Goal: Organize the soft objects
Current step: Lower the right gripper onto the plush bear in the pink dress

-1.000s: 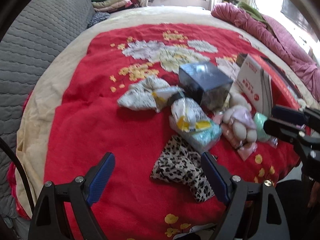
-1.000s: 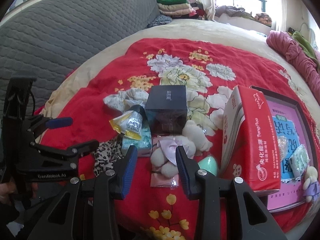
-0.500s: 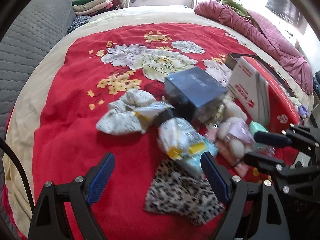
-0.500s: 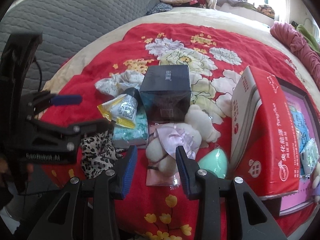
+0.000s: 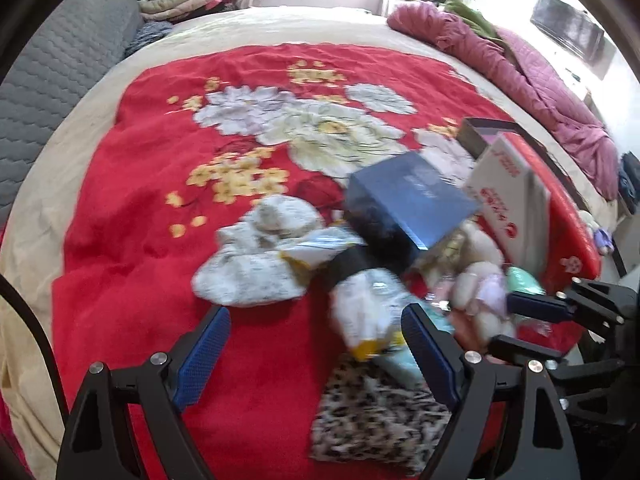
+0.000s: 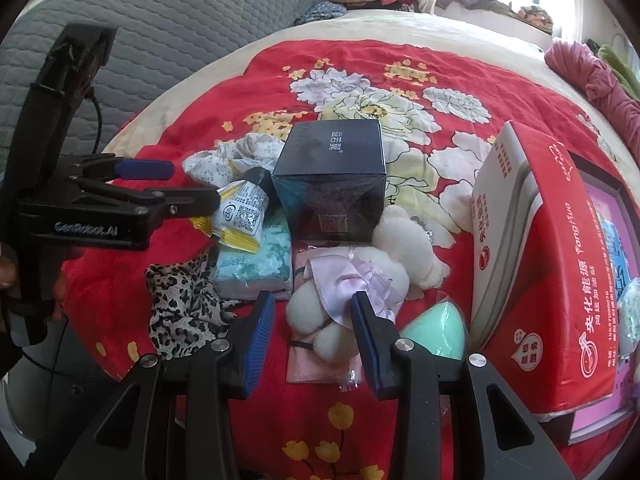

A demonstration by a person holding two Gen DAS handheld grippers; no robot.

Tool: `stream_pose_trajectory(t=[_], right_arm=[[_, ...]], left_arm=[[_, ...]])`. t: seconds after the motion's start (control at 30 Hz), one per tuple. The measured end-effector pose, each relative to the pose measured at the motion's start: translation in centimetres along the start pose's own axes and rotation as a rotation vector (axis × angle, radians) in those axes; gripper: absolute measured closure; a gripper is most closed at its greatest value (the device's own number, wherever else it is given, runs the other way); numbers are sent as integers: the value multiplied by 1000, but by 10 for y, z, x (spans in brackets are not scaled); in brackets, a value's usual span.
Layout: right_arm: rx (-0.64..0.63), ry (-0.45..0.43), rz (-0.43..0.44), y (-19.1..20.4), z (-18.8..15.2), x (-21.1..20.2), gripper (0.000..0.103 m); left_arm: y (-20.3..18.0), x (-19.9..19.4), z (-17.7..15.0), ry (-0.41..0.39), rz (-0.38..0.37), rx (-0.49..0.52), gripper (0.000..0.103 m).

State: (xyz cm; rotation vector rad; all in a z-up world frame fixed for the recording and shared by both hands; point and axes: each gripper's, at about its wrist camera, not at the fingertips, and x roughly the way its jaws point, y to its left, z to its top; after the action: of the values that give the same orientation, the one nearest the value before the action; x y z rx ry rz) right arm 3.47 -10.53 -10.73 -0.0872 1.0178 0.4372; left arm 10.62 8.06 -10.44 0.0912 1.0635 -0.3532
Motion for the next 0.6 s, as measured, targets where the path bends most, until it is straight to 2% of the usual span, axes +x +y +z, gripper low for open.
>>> stream_pose_trajectory(t=[0.2, 0.6], right_arm=[[16, -6, 4, -7, -2, -2, 62], [4, 14, -8, -10, -5, 2, 62]], left_arm=[[-23, 8, 2, 17, -38, 21, 16], [-36, 38, -3, 94, 71, 67, 16]])
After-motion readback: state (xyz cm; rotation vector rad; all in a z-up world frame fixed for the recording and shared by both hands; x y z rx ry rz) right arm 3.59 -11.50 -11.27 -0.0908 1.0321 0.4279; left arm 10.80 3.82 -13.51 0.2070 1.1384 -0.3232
